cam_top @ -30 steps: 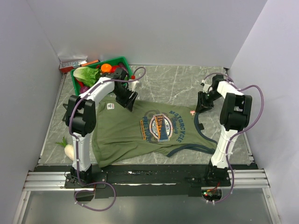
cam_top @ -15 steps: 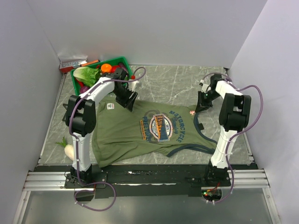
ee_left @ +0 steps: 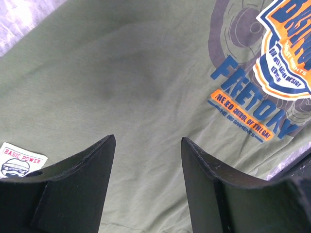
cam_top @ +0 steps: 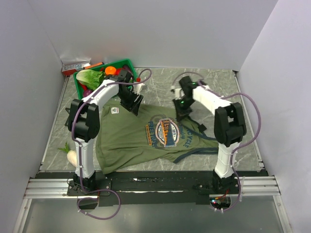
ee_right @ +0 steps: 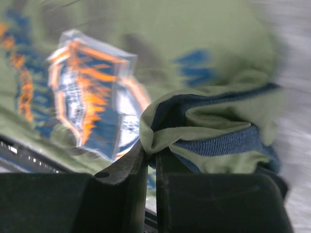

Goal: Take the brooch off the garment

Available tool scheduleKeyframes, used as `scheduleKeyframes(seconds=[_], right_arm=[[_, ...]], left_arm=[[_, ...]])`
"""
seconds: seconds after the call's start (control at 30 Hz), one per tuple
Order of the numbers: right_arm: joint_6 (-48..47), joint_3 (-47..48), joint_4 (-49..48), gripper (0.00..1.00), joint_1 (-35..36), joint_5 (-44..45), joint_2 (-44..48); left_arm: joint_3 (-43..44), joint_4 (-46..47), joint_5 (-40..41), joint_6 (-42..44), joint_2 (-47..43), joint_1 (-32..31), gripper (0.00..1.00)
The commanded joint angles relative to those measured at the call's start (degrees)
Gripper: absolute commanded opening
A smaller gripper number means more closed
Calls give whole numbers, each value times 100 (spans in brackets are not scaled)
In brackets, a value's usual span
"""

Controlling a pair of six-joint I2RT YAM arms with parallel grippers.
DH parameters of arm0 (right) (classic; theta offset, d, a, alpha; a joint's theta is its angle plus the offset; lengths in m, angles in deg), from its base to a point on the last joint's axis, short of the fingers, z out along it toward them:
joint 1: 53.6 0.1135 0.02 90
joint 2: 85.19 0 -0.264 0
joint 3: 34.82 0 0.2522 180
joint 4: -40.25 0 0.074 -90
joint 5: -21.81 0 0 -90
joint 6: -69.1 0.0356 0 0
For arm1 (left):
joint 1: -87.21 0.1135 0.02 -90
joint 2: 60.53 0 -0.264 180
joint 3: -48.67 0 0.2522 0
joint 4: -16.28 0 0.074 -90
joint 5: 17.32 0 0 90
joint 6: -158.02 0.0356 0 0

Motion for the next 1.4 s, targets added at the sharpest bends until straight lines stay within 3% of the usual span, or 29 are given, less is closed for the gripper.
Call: scheduleKeyframes(seconds=[0.0, 0.03, 0.07, 0.17, 0.27, 0.57, 0.7, 0.87, 0.9, 0.93, 1.1, 1.37], right_arm=[[-138, 120, 231, 10, 682, -223, -356], [-200, 251, 266, 23, 814, -285, -427], [-270, 305, 284, 49, 1050, -286, -514], [-315, 533, 302, 68, 1210, -242, -489], [-410, 709, 512, 73, 1184, -276, -419], [-1158, 876, 1382, 72, 569, -1331, 442], [-1264, 526, 1059, 67, 174, -1305, 627], [-1869, -10, 488, 51, -178, -1131, 943], [-2044, -281, 217, 49, -187, -1034, 1048], [-2411, -432, 49, 47, -187, -954, 1249], [-2934, -1197, -717, 41, -187, -357, 1533], [-1950, -1031, -630, 31, -170, -233, 1093]], left_arm=[[-219, 29, -250, 47, -431, 166, 63], [-272, 64, -259, 29, -458, 201, 63], [-342, 55, -242, 20, -476, 245, 62], [-474, 142, -198, -24, -599, 281, 62], [-562, 274, -268, -102, -757, 281, 62], [-221, 644, -654, -323, -749, -184, 63], [78, 758, -812, -410, -442, -422, 63], [755, 706, -1453, -717, 129, -624, 65], [825, 732, -1689, -857, 287, -668, 69], [843, 810, -1761, -928, 323, -764, 96], [518, 1856, -1666, -1210, 420, -1221, 96], [844, 2305, -1577, -1816, 1132, -1530, 97]])
